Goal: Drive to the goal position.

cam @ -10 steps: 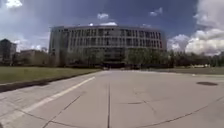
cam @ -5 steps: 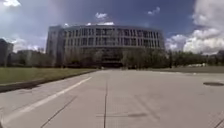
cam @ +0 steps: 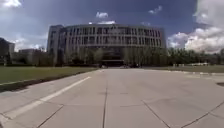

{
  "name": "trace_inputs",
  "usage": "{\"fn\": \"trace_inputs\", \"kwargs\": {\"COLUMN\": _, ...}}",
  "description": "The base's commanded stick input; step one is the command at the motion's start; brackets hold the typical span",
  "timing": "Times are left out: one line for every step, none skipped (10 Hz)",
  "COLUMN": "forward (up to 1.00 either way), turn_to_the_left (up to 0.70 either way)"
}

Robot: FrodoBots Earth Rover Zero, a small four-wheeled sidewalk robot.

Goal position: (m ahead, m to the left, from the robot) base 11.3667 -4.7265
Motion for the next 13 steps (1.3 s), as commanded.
{"fn": "trace_inputs", "kwargs": {"forward": 1.0, "turn_to_the_left": 0.0}}
{"fn": "trace_inputs", "kwargs": {"forward": 1.0, "turn_to_the_left": 0.0}}
{"fn": "trace_inputs", "kwargs": {"forward": 1.0, "turn_to_the_left": 0.0}}
{"fn": "trace_inputs", "kwargs": {"forward": 1.0, "turn_to_the_left": 0.0}}
{"fn": "trace_inputs", "kwargs": {"forward": 1.0, "turn_to_the_left": 0.0}}
{"fn": "trace_inputs", "kwargs": {"forward": 1.0, "turn_to_the_left": 0.0}}
{"fn": "trace_inputs", "kwargs": {"forward": 1.0, "turn_to_the_left": 0.0}}
{"fn": "trace_inputs", "kwargs": {"forward": 1.0, "turn_to_the_left": 0.0}}
{"fn": "trace_inputs", "kwargs": {"forward": 1.0, "turn_to_the_left": 0.0}}
{"fn": "trace_inputs", "kwargs": {"forward": 1.0, "turn_to_the_left": 0.0}}
{"fn": "trace_inputs", "kwargs": {"forward": 1.0, "turn_to_the_left": 0.0}}
{"fn": "trace_inputs", "kwargs": {"forward": 1.0, "turn_to_the_left": 0.0}}
{"fn": "trace_inputs", "kwargs": {"forward": 1.0, "turn_to_the_left": 0.0}}
